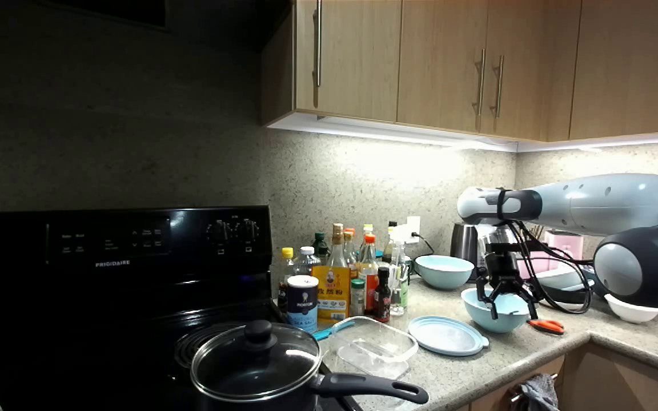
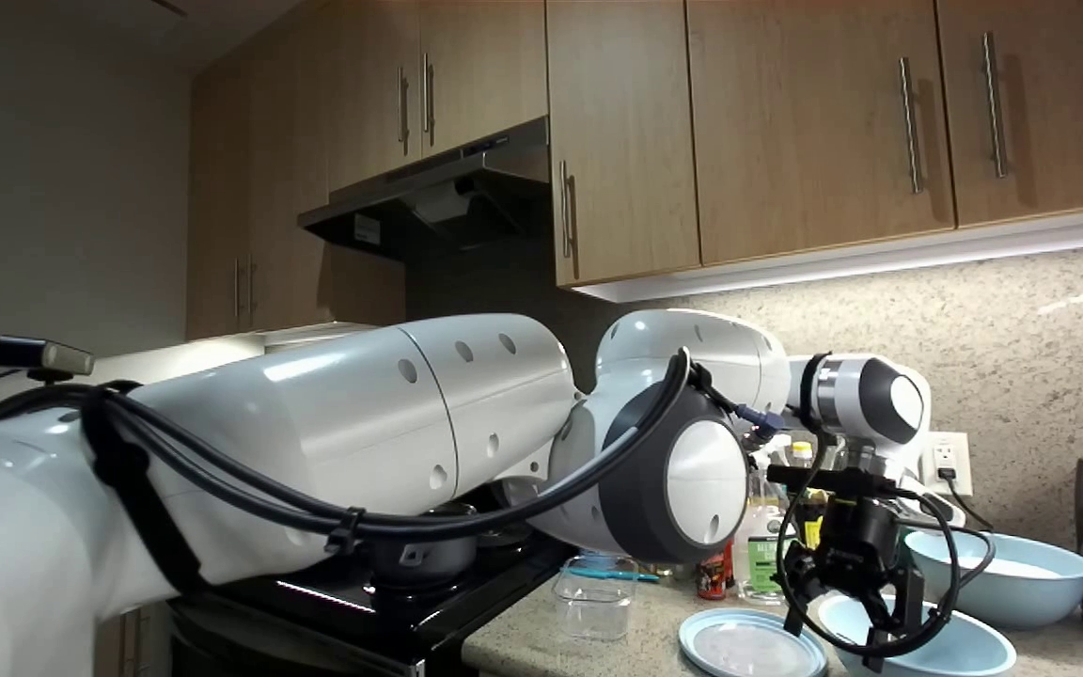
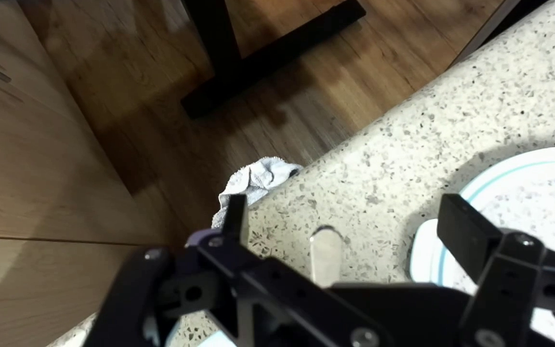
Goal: Remove the spoon from the bowl and put it on the lid that is on the counter
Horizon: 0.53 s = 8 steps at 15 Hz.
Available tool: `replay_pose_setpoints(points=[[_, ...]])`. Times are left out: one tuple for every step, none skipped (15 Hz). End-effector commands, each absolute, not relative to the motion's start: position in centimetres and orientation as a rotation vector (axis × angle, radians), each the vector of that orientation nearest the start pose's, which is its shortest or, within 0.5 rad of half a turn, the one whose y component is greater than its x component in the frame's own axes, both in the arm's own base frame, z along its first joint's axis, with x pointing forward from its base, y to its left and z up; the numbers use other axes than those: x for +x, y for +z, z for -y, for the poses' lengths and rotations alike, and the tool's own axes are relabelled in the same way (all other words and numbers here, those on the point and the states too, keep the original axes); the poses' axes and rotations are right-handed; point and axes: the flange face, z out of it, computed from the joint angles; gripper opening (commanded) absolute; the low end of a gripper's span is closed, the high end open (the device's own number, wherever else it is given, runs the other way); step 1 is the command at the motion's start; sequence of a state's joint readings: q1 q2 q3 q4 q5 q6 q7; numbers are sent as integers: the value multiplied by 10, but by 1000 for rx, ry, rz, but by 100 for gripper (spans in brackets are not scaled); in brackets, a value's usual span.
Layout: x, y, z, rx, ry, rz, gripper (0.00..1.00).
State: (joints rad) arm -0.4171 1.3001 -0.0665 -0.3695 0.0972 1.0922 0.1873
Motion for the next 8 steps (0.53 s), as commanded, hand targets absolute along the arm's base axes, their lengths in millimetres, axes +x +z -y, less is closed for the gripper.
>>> replay_pose_setpoints(points=[[664, 248, 308, -2751, 852, -905, 100], [663, 247, 309, -2753, 851, -909, 100], [663, 246, 311, -2757, 846, -909, 100], [662, 246, 312, -2754, 847, -912, 100], [662, 246, 314, -2755, 843, -910, 75], [661, 246, 316, -2757, 840, -909, 74], [661, 246, 317, -2755, 841, -913, 67], [661, 246, 318, -2758, 840, -912, 61]])
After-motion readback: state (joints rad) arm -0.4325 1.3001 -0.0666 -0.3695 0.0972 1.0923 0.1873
